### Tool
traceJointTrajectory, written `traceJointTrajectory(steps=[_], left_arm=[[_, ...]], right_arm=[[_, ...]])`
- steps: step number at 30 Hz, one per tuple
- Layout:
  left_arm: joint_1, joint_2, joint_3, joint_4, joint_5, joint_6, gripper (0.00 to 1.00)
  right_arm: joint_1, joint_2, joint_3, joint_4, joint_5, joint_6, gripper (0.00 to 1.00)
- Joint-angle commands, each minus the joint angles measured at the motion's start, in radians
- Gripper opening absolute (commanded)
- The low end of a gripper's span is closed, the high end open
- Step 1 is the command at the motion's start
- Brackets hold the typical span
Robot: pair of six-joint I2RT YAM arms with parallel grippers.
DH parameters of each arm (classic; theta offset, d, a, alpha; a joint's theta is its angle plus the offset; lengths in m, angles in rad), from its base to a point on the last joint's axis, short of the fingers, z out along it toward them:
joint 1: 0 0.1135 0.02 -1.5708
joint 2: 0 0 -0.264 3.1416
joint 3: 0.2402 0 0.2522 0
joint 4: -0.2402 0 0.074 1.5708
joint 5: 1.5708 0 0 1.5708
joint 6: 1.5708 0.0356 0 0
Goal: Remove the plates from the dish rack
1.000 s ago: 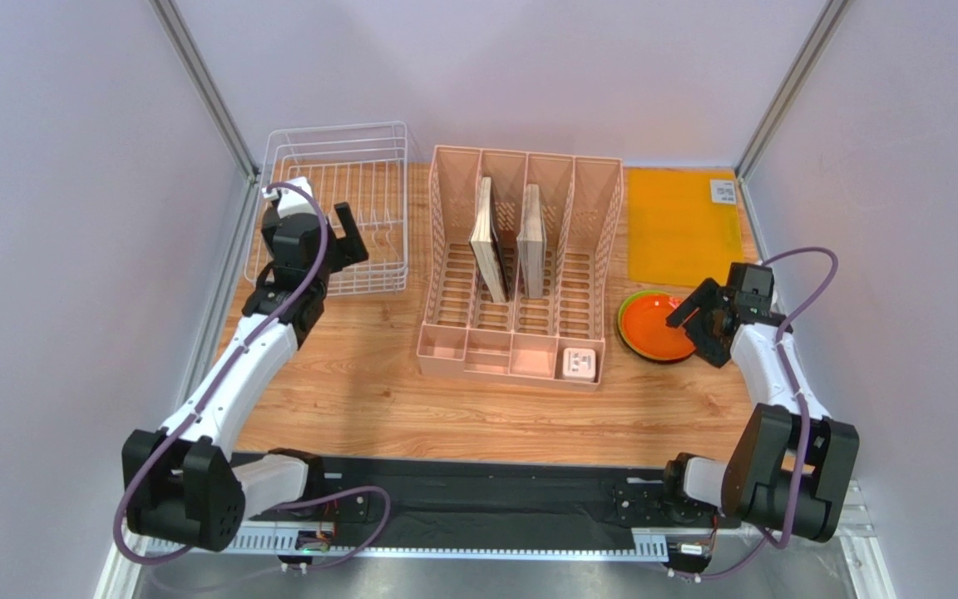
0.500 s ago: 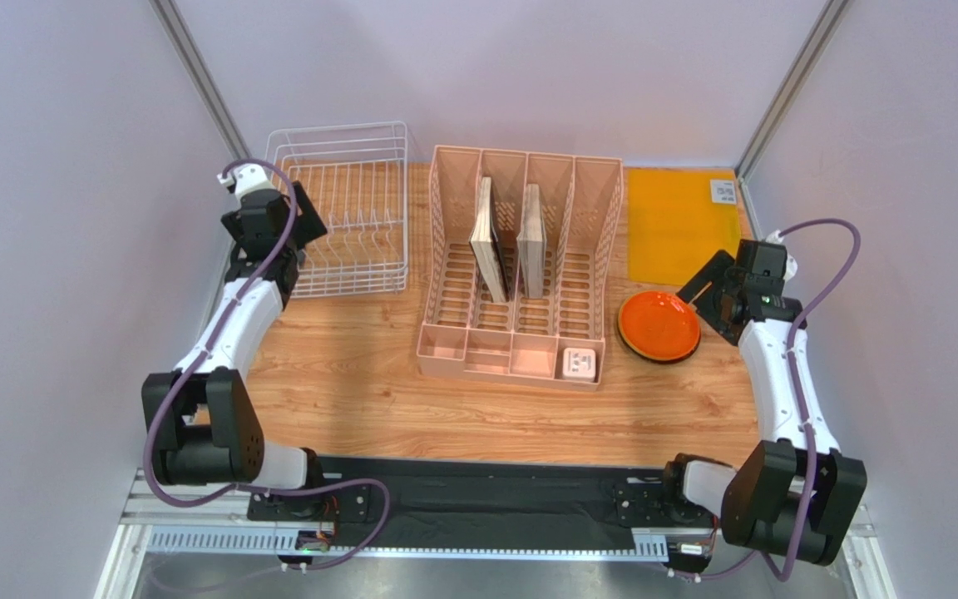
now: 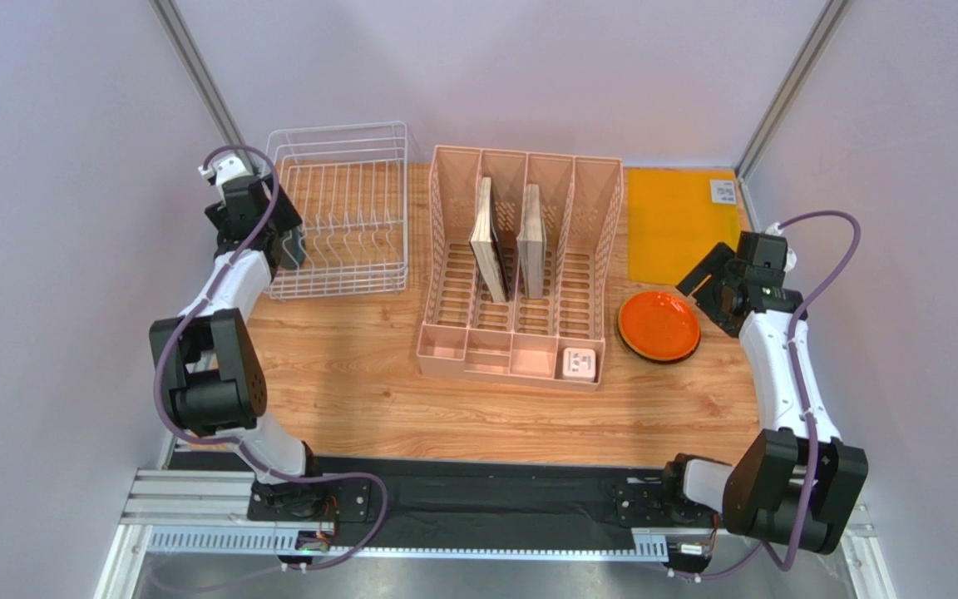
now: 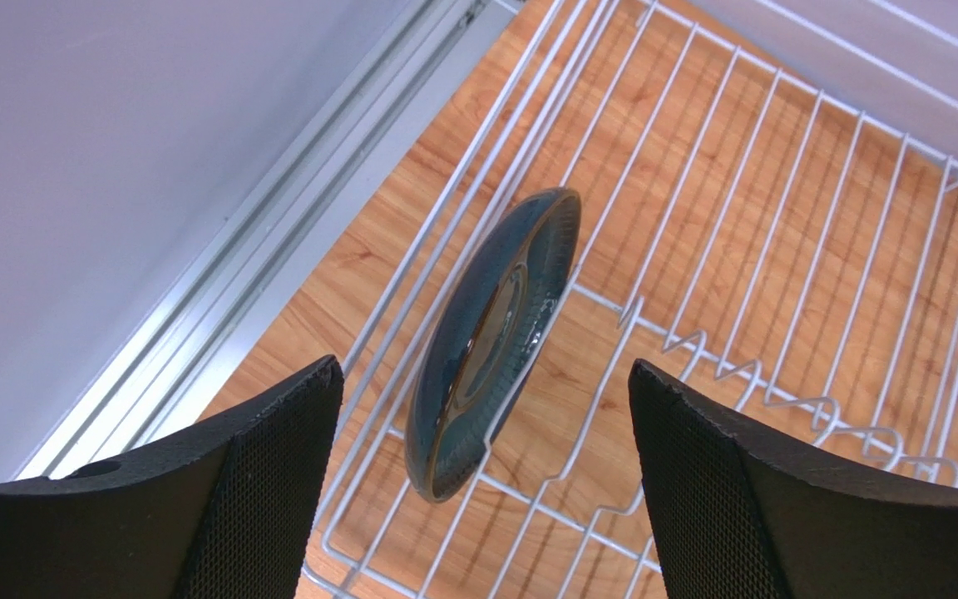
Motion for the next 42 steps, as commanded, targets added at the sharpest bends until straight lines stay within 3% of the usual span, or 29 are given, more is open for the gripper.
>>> traceJointTrajectory(steps=[1, 7, 13, 26, 28, 29, 31, 33, 37, 42], left_arm=[[0.021, 0.038, 0.045, 0.053, 0.046, 0.005, 0.89], [0.04, 0.102, 0.069, 0.063, 0.059, 0.003, 0.82], [0.041, 0.153, 0.106, 0.067, 0.078, 0.005, 0.67], [0.041, 0.216, 0.118, 0.061, 0.073, 0.012, 0.51], [0.041, 0.219, 0.115, 0.066, 0.078, 0.017, 0.42], [0.041, 0.224, 0.118, 0.064, 0.078, 0.018, 0.31], [0.041, 0.219, 0.115, 0.063, 0.084, 0.024, 0.19], [0.04, 0.213, 0.109, 0.072, 0.09, 0.029, 0.19], [0.041, 0.198, 0.098, 0.087, 0.121, 0.05, 0.06], [0.034, 0.161, 0.118, 0.064, 0.133, 0.125, 0.0]], right_arm=[[0.007, 0.005, 0.045, 0.03, -0.039, 0.004, 0.75], [0.007, 0.022, 0.037, 0.039, -0.039, 0.004, 0.75], [0.007, 0.013, 0.014, 0.044, -0.025, 0.013, 0.75], [0.007, 0.022, 0.019, 0.049, -0.03, 0.004, 0.75], [0.007, 0.023, 0.019, 0.047, -0.03, 0.003, 0.75], [0.007, 0.023, 0.017, 0.05, -0.03, 0.001, 0.75], [0.007, 0.025, 0.016, 0.049, -0.03, 0.0, 0.75], [0.007, 0.025, 0.014, 0.05, -0.028, -0.002, 0.75], [0.007, 0.023, 0.009, 0.052, -0.027, -0.005, 0.75], [0.007, 0.017, 0.008, 0.049, -0.025, -0.01, 0.75]])
